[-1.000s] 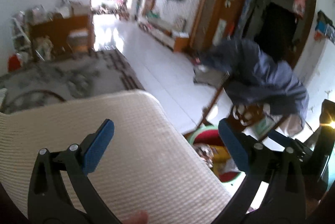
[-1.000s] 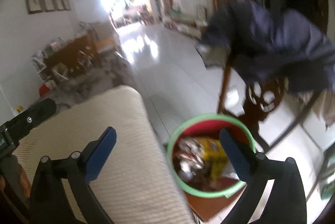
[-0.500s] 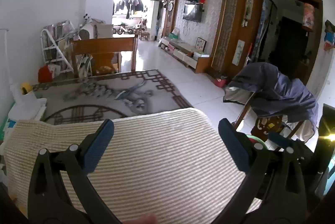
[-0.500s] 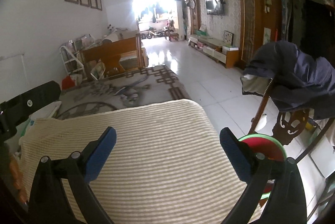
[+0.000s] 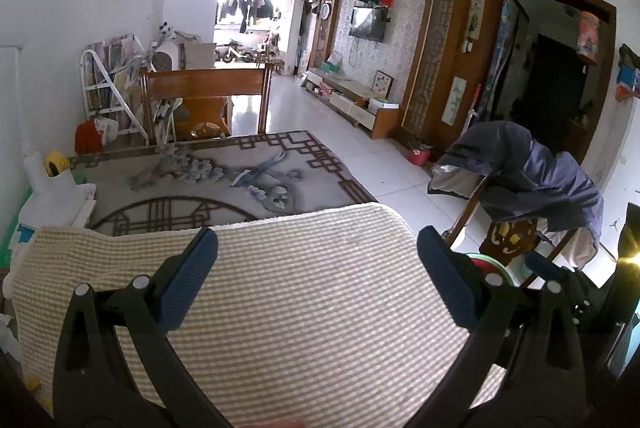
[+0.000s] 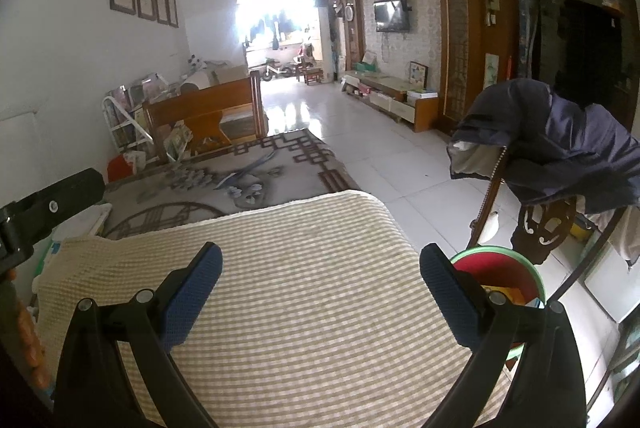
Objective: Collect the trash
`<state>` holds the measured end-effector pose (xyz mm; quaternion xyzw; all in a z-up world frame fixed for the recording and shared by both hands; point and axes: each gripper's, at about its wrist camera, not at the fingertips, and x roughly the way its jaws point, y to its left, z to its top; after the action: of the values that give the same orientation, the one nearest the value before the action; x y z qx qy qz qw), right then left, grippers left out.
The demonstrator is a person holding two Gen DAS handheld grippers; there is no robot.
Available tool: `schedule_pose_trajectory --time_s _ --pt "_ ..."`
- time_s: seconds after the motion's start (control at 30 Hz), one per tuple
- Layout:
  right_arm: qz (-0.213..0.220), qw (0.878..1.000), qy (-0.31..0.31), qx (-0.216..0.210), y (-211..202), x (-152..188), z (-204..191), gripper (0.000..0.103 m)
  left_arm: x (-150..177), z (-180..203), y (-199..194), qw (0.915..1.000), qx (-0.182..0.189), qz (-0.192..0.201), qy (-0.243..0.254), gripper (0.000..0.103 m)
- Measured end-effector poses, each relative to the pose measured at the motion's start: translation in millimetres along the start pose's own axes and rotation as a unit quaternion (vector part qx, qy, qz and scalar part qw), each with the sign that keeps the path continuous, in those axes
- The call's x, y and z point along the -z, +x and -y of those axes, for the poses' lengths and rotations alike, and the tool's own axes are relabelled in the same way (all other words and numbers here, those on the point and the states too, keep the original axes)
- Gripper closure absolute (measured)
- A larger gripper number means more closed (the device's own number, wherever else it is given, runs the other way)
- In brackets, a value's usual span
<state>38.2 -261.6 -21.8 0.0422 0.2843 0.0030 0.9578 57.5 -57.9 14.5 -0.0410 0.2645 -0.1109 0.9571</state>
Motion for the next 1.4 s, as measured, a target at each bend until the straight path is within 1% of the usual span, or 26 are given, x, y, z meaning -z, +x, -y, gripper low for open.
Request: schedule_pose_trajectory --time_s 0.4,0.97,1.23,1.4 --pt "-0.003 1.000 -0.002 0.006 -4 6 -7 0.007 2 -5 -6 1.0000 0.000 0.001 0.001 0.005" --pt "-0.011 1.000 -0.001 0.010 -4 11 -4 0.007 3 -5 -8 1.0000 -0.002 -0.001 0.002 0.005" --pt "-0.021 1.000 -0.003 0.008 2 12 -5 0.007 4 -19 -12 1.0000 0.000 -0.008 -0.004 0.005" --pt "-0.029 1.000 -0.003 0.007 7 14 -5 0.007 4 -22 -6 0.9999 -0.003 -0.014 -0.005 0.005"
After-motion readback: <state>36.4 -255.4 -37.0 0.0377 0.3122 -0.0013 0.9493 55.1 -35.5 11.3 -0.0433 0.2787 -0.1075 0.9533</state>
